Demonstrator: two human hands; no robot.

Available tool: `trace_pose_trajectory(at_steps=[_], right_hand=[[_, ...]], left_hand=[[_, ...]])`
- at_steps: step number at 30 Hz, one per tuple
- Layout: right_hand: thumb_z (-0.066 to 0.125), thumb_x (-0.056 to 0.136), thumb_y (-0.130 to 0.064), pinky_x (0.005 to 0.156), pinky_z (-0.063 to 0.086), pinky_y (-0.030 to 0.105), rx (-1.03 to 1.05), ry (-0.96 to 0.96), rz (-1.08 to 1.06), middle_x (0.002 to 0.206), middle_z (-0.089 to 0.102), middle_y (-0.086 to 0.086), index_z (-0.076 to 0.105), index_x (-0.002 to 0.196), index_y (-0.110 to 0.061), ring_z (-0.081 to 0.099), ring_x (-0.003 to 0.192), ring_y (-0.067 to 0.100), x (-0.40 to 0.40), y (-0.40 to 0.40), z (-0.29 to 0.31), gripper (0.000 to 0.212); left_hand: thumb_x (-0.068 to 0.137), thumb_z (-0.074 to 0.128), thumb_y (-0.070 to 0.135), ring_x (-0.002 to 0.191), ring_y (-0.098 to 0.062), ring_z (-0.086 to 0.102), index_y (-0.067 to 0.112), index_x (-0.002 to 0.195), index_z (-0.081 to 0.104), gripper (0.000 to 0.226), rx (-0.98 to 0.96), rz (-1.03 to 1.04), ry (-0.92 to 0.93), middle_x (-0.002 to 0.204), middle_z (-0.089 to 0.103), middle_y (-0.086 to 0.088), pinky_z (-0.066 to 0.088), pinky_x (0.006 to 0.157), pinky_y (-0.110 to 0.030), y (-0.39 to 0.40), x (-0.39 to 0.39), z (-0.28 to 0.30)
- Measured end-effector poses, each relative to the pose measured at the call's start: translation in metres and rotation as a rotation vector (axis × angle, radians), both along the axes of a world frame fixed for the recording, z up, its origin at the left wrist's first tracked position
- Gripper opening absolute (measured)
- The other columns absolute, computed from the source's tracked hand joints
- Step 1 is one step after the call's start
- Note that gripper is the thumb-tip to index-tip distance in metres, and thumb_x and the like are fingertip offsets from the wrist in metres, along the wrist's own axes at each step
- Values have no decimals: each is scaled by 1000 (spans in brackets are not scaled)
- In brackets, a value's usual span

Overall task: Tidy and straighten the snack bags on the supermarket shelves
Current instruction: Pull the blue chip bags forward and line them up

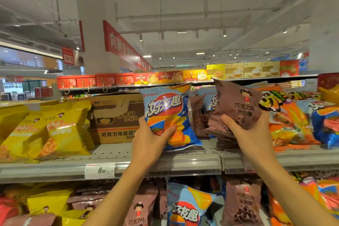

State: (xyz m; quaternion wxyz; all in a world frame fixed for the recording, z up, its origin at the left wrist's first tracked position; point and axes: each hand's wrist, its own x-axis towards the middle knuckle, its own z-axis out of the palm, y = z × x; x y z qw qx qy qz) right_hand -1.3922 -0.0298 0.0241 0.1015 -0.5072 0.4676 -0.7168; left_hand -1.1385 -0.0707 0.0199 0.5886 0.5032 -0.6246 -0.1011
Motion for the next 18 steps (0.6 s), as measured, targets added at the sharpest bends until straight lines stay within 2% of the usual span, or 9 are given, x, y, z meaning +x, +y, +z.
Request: trace_pose_trajectory(at_steps=[5,9,11,15,18], right_hand=[[84,68,-57,92,44,33,14,25,1,115,54,-19,33,131,-37,57,108,15,-5,-1,-5,84],[85,68,-54,89,44,32,32,19,-27,109,54,-23,36,129,-32,57,103,14,-10,-2,-6,81],[84,69,-54,89,46,34,37,11,-33,112,56,-19,37,131,-29,58,105,16,-15,0,-8,82],[77,61,-69,93,46,40,64,-15,-62,127,55,-6,34,139,-27,57,113,22,-31,8,-8,99],[81,59,-66,89,46,35,142,33,-21,118,60,-13,41,133,-29,59,112,20,-40,10,-2,91]], left_hand=[[68,79,61,96,-17,65,24,124,39,78,13,12,-12,110,62,8,57,81,-39,-3,-9,-1],[69,78,64,93,-19,65,28,117,36,73,30,22,-43,111,64,4,56,78,-38,-3,-24,2],[69,76,65,98,-22,66,27,118,38,73,28,28,-48,114,65,2,56,82,-40,-2,-34,4],[71,72,70,103,-24,65,25,119,39,74,5,12,-43,117,65,2,55,85,-42,-2,-50,8],[71,72,69,103,-26,65,25,118,37,72,2,26,-32,117,65,0,55,85,-44,-4,-50,10]])
